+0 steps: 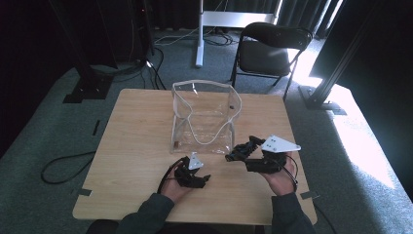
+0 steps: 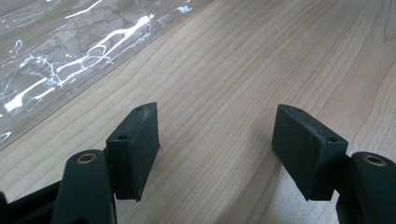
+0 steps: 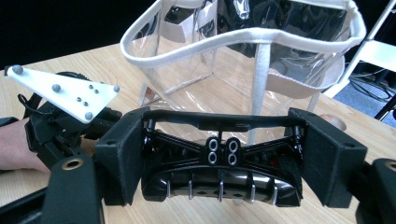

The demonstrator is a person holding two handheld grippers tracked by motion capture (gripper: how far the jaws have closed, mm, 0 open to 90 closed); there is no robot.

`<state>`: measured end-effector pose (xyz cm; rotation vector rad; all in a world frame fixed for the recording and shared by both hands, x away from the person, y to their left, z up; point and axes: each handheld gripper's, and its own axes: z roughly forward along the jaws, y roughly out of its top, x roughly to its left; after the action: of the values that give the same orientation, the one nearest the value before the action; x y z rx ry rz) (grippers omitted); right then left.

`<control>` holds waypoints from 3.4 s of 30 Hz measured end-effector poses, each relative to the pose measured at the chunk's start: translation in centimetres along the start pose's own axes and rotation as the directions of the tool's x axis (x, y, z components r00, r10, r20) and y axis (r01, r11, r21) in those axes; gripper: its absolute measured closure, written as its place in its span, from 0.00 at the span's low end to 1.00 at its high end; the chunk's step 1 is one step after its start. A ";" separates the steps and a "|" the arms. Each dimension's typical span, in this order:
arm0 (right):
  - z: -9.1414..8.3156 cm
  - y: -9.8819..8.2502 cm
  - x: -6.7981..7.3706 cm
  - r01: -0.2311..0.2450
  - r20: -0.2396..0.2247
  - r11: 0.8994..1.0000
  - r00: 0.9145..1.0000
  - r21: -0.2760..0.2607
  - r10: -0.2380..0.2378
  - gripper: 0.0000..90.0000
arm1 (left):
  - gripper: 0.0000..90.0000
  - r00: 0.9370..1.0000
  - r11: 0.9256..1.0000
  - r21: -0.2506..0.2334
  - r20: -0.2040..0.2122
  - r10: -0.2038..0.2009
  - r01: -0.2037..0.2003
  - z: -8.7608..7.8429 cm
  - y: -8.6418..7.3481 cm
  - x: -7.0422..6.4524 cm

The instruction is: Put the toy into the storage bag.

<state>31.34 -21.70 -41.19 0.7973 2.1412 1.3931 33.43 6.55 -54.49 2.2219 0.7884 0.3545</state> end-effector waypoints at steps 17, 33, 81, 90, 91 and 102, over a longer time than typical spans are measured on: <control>-0.5 1.7 -0.7 -0.013 0.009 1.000 1.000 -0.022 0.013 0.27 | 0.36 1.000 1.000 -0.001 -0.001 -0.002 0.002 0.0 0.0 0.0; -1.4 3.5 -1.5 0.002 0.036 0.999 0.999 -0.052 0.000 0.27 | 0.36 1.000 1.000 0.001 -0.001 0.001 -0.001 0.0 0.0 0.0; -1.4 12.6 -2.1 0.053 0.044 0.985 0.998 -0.161 -0.046 0.27 | 0.36 1.000 1.000 0.001 0.001 -0.003 0.003 0.0 0.0 0.0; 0.7 13.2 -1.2 0.075 0.028 0.987 0.997 -0.144 -0.072 0.27 | 0.36 1.000 1.000 0.001 -0.001 -0.003 0.003 0.0 0.0 0.0; 0.9 13.2 -1.2 0.074 0.024 0.987 0.997 -0.144 -0.071 0.27 | 0.36 1.000 1.000 0.001 -0.003 -0.003 0.003 0.0 0.0 0.0; 3.4 13.0 -0.1 0.087 -0.032 0.991 0.995 -0.102 -0.091 0.27 | 0.36 1.000 1.000 0.002 0.001 -0.002 0.002 0.0 0.0 0.0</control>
<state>36.44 -15.36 -30.47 0.6352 2.0880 1.4667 33.42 6.54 -54.49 2.2223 0.7912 0.3522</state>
